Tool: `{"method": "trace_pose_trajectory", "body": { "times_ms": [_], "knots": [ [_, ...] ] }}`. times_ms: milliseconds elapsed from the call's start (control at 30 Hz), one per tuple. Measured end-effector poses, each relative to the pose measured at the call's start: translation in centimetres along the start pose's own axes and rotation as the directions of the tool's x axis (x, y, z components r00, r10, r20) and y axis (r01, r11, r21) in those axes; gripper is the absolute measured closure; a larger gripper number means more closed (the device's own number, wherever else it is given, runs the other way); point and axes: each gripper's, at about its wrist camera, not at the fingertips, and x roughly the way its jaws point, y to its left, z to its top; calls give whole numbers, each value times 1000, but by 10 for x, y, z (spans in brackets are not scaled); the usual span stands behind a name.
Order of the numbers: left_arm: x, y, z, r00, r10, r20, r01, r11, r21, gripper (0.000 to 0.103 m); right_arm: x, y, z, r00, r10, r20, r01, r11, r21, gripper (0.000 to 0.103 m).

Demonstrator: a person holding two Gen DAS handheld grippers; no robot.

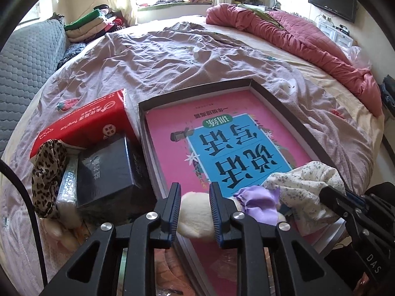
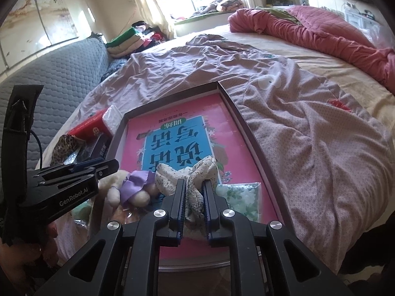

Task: Organize soft objects
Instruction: 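Lower the teddy bear with the left tool while the right tool lowers the cloth toward the tray, then open the right tool to release the cloth while the left tool releases the teddy bear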

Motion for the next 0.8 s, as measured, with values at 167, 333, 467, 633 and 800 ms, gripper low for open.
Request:
{"method": "trace_pose_trajectory", "body": {
  "times_ms": [167, 333, 467, 633, 800],
  "knots": [
    [-6, -1, 0, 1000, -2, 12, 2, 1000, 4, 79, -1, -1, 0, 1000, -2, -1, 2, 1000, 9, 84],
    [-12, -2, 0, 1000, 4, 18, -5, 1000, 8, 79, -2, -3, 1, 1000, -1, -1, 1, 1000, 16, 81],
    [-19, -5, -1, 1000, 7, 20, -7, 1000, 18, 79, -5, -1, 1, 1000, -6, 6, 6, 1000, 10, 75],
    [-29, -7, 0, 999, 26, 34, -27, 999, 30, 78, -12, 1, 3, 1000, -5, 24, 5, 1000, 9, 68],
    [-38, -6, 1, 998, 42, 49, -43, 999, 24, 69, -18, 5, 6, 999, -15, 45, 15, 1000, 6, 60]
  ]
}}
